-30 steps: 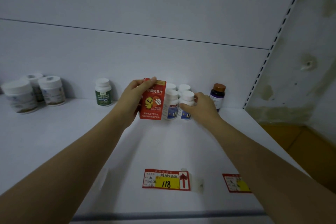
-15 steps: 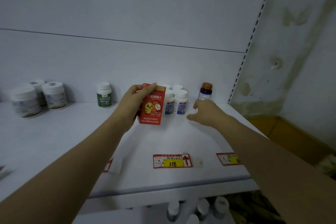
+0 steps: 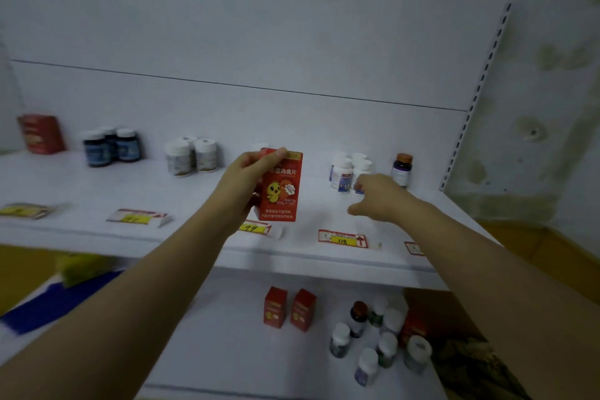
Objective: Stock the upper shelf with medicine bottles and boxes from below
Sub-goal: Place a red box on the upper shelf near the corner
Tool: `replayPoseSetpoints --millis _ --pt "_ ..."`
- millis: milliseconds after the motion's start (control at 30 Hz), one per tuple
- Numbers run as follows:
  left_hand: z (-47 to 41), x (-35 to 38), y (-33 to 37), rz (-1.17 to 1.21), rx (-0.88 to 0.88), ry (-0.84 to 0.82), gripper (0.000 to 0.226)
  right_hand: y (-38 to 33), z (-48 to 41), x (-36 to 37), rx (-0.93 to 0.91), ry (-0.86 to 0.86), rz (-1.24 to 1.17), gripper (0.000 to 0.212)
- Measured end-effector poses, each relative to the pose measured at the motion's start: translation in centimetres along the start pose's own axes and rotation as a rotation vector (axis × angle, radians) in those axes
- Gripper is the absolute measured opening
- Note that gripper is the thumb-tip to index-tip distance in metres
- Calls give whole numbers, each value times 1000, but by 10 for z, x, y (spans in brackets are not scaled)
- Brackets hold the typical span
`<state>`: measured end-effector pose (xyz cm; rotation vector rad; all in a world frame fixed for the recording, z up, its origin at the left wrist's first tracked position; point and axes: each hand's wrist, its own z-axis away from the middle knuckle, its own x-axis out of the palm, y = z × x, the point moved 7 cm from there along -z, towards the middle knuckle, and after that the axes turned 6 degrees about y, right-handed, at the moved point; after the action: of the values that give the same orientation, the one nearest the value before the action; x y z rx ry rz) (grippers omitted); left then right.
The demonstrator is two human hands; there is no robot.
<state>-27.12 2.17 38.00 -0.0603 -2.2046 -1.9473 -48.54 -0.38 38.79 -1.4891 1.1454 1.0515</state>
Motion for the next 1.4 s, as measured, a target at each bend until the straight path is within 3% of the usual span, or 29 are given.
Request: replayPoseSetpoints --millis 233,533,667,900,1067,1400 --pt "72 -84 38 -27 30 155 24 -89 39 -4 -139 -44 -45 59" --pt "121 -237 75 -38 85 372 42 -255 60 19 -346 -97 -90 60" --pt "131 -313 92 -62 108 419 37 -341 60 32 -414 -103 -107 61" --pt "142 -450 128 -71 146 482 51 -495 59 58 -503 -104 -146 62" --pt "138 -532 144 -69 145 500 64 -589 55 80 -572 -108 -166 58" --pt "42 -635 123 -49 126 484 48 -677 -33 127 -543 -99 -137 58"
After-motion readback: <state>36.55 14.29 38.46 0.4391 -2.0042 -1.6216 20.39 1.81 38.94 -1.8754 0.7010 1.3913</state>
